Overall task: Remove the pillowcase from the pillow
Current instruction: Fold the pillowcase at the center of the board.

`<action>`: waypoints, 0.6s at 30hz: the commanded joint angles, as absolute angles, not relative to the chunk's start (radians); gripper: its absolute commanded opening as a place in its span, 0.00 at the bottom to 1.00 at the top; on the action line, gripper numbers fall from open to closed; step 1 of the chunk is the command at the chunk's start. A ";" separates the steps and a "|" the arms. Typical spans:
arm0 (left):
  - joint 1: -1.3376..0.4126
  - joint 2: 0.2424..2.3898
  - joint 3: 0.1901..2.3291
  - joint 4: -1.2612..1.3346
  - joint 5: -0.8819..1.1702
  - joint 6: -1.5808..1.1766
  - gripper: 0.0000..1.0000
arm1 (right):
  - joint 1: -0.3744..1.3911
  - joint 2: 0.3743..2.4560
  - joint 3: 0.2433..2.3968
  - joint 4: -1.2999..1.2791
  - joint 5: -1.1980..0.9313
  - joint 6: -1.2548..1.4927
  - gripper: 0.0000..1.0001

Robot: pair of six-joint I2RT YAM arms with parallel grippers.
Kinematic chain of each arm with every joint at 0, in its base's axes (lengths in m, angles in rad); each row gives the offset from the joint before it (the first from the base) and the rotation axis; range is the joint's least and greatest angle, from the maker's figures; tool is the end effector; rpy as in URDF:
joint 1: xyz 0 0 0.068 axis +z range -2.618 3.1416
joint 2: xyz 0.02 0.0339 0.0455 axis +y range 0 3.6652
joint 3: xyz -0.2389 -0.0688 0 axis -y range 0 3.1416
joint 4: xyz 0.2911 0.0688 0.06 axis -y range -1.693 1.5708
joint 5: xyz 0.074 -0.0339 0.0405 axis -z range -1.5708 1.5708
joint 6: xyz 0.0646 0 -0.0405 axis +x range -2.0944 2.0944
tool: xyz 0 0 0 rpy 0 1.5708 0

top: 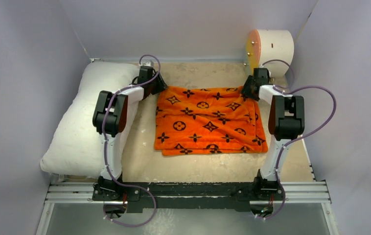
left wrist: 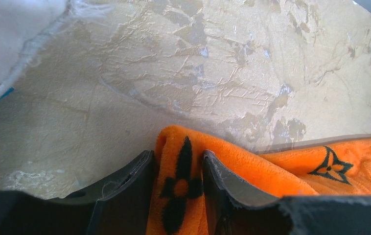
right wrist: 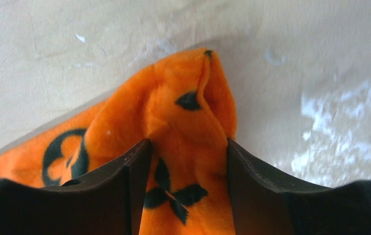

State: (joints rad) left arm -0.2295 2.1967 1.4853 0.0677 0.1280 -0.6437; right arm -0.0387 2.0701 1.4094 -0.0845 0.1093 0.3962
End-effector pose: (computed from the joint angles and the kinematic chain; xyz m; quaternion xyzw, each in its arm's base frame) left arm 0.5143 -0.1286 0.0796 -0.1556 0.8794 -0.2405 0.3802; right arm 0.5020 -0.0265 0.0982 0.2187 0.8884 0.0220 0.4031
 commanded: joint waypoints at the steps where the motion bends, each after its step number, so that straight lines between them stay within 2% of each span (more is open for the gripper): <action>1: -0.235 2.152 1.456 0.052 0.123 -0.659 0.40 | -0.034 1.984 1.235 -0.082 0.080 0.574 0.57; 8: -0.235 2.128 1.443 0.057 0.121 -0.670 0.40 | -0.034 1.890 1.125 0.093 0.179 0.671 0.56; 13: -0.235 2.113 1.443 0.047 0.113 -0.662 0.38 | -0.035 1.870 1.079 0.200 0.193 0.721 0.49; 15: -0.235 2.111 1.442 0.047 0.107 -0.661 0.35 | -0.035 1.895 1.095 0.202 0.195 0.732 0.44; 16: -0.235 2.113 1.445 0.048 0.103 -0.658 0.30 | -0.035 1.907 1.102 0.205 0.195 0.734 0.40; 17: -0.235 2.118 1.454 0.050 0.100 -0.654 0.23 | -0.035 1.915 1.106 0.212 0.194 0.734 0.32; 18: -0.233 2.125 1.466 0.051 0.097 -0.648 0.13 | -0.035 1.920 1.109 0.226 0.193 0.729 0.20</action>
